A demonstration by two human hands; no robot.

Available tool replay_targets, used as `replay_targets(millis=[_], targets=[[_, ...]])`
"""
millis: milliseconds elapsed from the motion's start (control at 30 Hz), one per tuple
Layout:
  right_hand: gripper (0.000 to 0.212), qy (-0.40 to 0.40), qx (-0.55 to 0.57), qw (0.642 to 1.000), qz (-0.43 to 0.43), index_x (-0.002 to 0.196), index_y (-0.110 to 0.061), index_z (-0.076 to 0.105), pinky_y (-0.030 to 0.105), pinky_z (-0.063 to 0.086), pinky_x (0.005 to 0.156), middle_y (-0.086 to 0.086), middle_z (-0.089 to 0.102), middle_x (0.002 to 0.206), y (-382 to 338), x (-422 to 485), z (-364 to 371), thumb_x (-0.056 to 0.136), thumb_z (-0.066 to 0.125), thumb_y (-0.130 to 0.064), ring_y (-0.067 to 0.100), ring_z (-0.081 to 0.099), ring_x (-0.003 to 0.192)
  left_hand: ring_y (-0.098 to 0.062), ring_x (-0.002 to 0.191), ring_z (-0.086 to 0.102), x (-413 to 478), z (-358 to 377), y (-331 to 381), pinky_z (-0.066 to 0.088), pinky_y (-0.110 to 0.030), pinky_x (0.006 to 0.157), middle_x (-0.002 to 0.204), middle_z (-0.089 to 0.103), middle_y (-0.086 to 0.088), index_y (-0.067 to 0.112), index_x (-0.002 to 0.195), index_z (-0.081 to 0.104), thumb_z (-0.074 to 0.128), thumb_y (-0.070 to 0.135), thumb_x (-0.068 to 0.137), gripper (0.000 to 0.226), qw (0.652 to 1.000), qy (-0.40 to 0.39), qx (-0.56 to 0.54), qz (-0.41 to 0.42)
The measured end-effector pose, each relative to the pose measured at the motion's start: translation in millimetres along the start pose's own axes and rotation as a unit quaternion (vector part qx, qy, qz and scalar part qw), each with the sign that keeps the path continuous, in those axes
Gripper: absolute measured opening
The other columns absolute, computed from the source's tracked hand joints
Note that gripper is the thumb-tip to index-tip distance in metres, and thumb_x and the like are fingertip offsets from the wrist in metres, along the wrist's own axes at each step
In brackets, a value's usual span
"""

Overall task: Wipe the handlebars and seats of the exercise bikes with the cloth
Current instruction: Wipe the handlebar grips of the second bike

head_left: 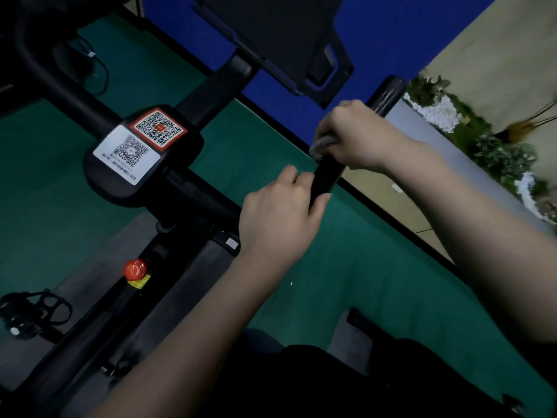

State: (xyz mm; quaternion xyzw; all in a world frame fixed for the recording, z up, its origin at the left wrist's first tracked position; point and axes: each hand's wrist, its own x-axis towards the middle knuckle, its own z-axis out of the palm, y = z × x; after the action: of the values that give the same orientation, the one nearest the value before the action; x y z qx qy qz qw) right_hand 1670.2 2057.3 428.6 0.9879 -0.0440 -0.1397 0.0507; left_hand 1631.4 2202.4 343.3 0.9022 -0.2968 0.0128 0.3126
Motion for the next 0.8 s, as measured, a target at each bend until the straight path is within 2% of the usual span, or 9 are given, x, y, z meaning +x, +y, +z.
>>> replay_targets(millis=[100,167,267,333,400,467,567,667,800], targets=[[0.019,0.016,-0.012,1.0,0.012,0.091,-0.008,0.072,0.042,0.047,0.083,0.017,0.069,0.092,-4.4,-2.8,4.7,0.082,0.055,-0.009,0.031,0.052,0.094,-0.025,0.073,0.061,-0.1,-1.5,-0.7,0.025,-0.031,0.054,0.095,0.056,0.002,0.023,0.108,0.061,0.045,0.052,0.093,0.036,1.0,0.001,0.007,0.007],[0.018,0.006,0.019,1.0,-0.003,0.091,-0.008,0.073,0.04,0.048,0.082,0.013,0.07,0.092,-9.8,-7.3,6.3,0.083,0.057,-0.009,0.027,0.056,0.094,-0.024,0.072,0.061,-0.8,-1.1,-0.5,0.024,-0.031,0.053,0.093,0.055,0.002,0.021,0.106,0.06,0.045,0.051,0.093,0.036,1.0,0.0,0.019,0.017],[0.016,-0.007,0.027,1.0,-0.01,0.093,-0.008,0.073,0.034,0.047,0.075,0.01,0.072,0.091,-6.2,-6.9,1.3,0.083,0.061,-0.008,0.021,0.056,0.079,-0.022,0.071,0.061,-1.3,-2.4,0.4,0.023,-0.031,0.052,0.092,0.054,0.001,0.02,0.105,0.059,0.044,0.051,0.094,0.036,0.999,-0.004,0.028,0.025],[0.017,0.015,-0.005,1.0,-0.004,0.093,-0.008,0.073,0.035,0.045,0.077,0.011,0.07,0.092,1.6,-3.7,1.2,0.085,0.059,-0.007,0.024,0.052,0.085,-0.021,0.07,0.061,-0.6,-3.6,0.3,0.024,-0.03,0.052,0.091,0.055,0.001,0.02,0.104,0.06,0.045,0.051,0.094,0.036,0.999,-0.008,0.028,0.025],[0.017,0.06,-0.016,0.998,0.015,0.094,-0.008,0.073,0.039,0.043,0.082,0.013,0.068,0.093,6.7,-5.2,6.2,0.087,0.057,-0.008,0.028,0.048,0.095,-0.021,0.066,0.06,-0.7,-5.8,0.4,0.025,-0.029,0.051,0.089,0.056,0.001,0.02,0.103,0.062,0.048,0.051,0.093,0.035,0.999,-0.017,0.022,0.025],[0.016,0.11,0.009,0.994,0.011,0.093,-0.009,0.074,0.039,0.041,0.082,0.012,0.067,0.09,7.4,-11.9,15.7,0.09,0.059,-0.012,0.03,0.048,0.095,-0.022,0.062,0.06,-0.2,-8.1,0.7,0.024,-0.029,0.049,0.085,0.057,0.001,0.019,0.1,0.064,0.052,0.049,0.091,0.034,0.999,-0.024,0.02,0.022],[0.014,0.171,0.067,0.983,-0.005,0.091,-0.009,0.075,0.027,0.038,0.077,0.01,0.066,0.086,8.9,-23.8,28.8,0.09,0.061,-0.012,0.03,0.05,0.09,-0.023,0.063,0.059,1.0,-8.9,1.4,0.023,-0.029,0.05,0.086,0.055,0.001,0.019,0.101,0.063,0.052,0.05,0.09,0.034,1.0,-0.026,0.008,0.008],[0.016,0.266,0.088,0.96,0.019,0.096,-0.005,0.074,0.022,0.033,0.078,0.011,0.066,0.087,19.7,-25.7,40.8,0.091,0.06,-0.01,0.032,0.052,0.089,-0.024,0.076,0.059,4.3,-6.0,1.7,0.028,-0.031,0.054,0.094,0.054,0.003,0.022,0.107,0.059,0.046,0.052,0.092,0.036,0.999,-0.036,-0.018,-0.012],[0.014,0.396,0.176,0.899,0.055,0.096,-0.001,0.072,0.011,0.032,0.083,0.011,0.068,0.092,15.4,-33.3,66.4,0.089,0.061,-0.005,0.025,0.053,0.09,-0.021,0.095,0.055,13.5,-3.3,4.1,0.039,-0.033,0.063,0.101,0.055,0.002,0.019,0.112,0.059,0.047,0.048,0.093,0.037,0.997,-0.037,-0.068,-0.006]])
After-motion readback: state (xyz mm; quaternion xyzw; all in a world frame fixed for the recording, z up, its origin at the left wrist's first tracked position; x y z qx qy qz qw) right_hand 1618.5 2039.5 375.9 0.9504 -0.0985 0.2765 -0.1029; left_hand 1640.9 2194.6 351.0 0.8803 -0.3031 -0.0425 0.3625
